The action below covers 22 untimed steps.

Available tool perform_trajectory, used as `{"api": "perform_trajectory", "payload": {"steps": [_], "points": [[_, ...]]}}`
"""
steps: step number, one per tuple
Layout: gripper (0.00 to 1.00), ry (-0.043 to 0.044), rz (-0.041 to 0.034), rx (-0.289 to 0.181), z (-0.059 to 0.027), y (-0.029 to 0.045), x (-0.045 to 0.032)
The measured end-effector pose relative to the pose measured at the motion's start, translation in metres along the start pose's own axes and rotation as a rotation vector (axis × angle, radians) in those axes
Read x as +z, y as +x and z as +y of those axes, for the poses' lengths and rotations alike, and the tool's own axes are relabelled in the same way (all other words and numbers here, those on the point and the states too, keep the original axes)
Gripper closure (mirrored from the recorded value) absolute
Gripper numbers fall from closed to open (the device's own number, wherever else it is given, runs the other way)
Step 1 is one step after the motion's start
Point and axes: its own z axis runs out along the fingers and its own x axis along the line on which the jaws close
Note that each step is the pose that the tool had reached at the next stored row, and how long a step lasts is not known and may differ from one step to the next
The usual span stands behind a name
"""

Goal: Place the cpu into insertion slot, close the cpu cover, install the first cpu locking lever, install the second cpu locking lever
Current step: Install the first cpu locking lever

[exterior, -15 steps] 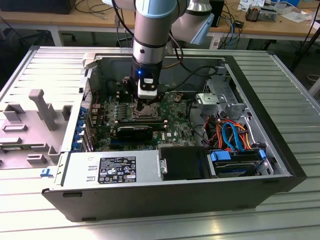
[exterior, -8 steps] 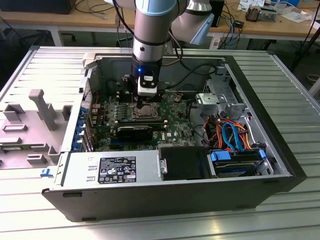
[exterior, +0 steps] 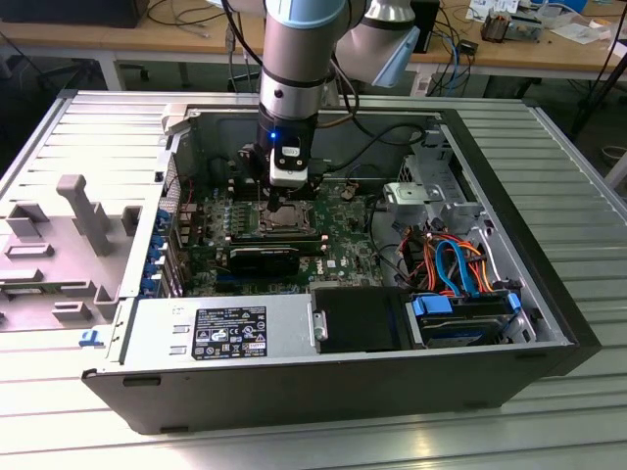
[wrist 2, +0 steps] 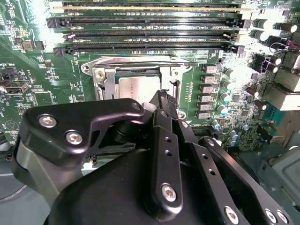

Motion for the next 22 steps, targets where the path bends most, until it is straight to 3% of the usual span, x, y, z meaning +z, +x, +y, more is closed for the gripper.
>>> {"api": "perform_trajectory", "payload": {"steps": [22], "points": [[0.89, 0.0036, -0.0021, -0.038, -0.0001, -0.0001, -0.0001]]}}
